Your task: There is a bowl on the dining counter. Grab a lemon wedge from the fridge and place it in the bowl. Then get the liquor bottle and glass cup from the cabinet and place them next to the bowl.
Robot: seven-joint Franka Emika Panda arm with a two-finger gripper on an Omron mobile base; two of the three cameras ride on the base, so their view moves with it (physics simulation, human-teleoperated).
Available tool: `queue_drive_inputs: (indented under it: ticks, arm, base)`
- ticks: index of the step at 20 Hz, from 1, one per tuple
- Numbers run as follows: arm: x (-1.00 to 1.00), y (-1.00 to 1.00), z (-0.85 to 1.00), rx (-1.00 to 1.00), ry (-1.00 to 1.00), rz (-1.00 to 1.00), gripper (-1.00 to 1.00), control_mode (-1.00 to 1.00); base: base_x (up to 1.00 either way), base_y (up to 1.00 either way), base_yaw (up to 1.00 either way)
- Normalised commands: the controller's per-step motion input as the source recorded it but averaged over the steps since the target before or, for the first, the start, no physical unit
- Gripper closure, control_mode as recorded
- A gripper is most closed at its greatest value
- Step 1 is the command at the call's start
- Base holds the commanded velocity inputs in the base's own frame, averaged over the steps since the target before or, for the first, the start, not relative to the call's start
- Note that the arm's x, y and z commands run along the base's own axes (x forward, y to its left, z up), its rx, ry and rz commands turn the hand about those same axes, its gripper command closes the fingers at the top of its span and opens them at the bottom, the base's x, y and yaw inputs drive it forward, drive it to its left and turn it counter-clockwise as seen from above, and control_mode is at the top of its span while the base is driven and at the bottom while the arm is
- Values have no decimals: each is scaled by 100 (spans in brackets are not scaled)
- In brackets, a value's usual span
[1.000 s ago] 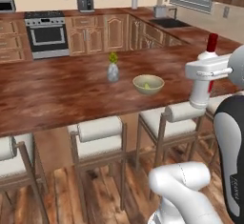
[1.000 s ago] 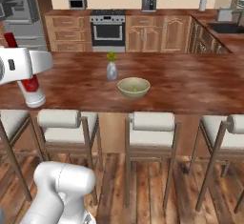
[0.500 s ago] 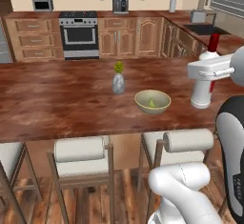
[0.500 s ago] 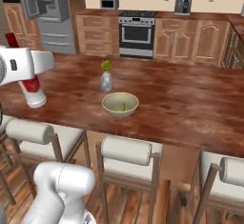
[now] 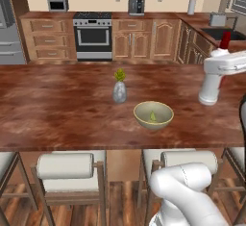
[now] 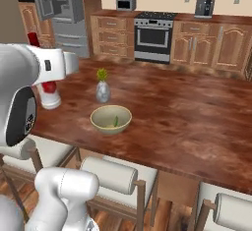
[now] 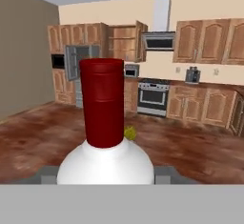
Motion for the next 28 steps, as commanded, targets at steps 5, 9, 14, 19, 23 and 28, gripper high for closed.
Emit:
queue_drive_inputs:
  ticks: [5,9,14,19,23,28]
  arm:
    - [42,-100,-24,14,-1,31,100,-100]
    - [42,-80,-34,6,-6,30,100,-100]
    - [45,-59,-49,0,-5,26,100,-100]
    - [61,-17,-63,0,0,18,100,-100]
    - [50,0,-65,-4,0,9,100,-100]
    - [55,0,-64,-9,0,2,100,-100]
  base:
    - [0,0,0]
    - [0,0,0]
    - [0,0,0]
    - [0,0,0]
    - [0,0,0]
    - [0,0,0]
